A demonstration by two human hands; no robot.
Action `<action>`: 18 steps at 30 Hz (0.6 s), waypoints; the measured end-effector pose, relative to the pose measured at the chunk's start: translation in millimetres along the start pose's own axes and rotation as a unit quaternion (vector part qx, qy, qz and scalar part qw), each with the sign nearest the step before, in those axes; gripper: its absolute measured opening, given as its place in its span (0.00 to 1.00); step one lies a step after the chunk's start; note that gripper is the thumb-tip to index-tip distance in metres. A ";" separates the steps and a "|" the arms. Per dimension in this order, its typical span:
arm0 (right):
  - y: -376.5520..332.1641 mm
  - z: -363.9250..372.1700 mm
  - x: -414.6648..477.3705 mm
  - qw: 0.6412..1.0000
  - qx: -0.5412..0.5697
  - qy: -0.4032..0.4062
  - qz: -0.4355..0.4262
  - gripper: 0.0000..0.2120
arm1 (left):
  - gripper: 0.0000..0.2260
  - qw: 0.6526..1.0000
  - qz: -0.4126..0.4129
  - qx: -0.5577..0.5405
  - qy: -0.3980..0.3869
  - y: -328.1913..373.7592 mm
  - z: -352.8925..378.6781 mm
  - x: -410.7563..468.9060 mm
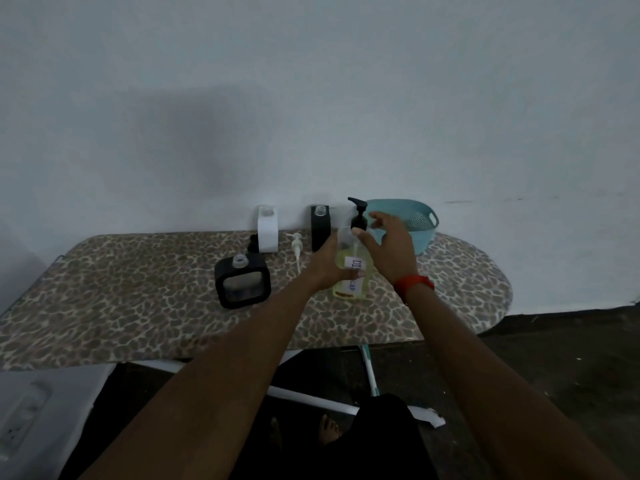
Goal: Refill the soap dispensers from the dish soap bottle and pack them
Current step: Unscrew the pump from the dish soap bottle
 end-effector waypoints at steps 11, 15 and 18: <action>-15.3 13.9 20.6 0.999 -0.007 -0.025 -0.022 0.12 | 0.36 0.999 0.043 0.003 -0.021 -5.9 8.1 13.4; -7.2 9.7 31.6 0.993 0.035 -0.109 -0.030 0.06 | 0.37 0.999 0.034 0.012 -0.024 -8.7 10.1 14.4; -4.5 3.8 43.8 0.974 0.061 -0.212 -0.049 0.09 | 0.37 0.999 0.034 0.019 -0.023 -10.7 11.9 15.3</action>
Point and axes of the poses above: each hand's wrist, its own x-axis towards the middle knuckle, its own z-axis out of the palm, y = z × x, the point moved 3 cm from there along x, towards the middle knuckle, and after that the axes turned 10 degrees about y, right-handed, at the moved point
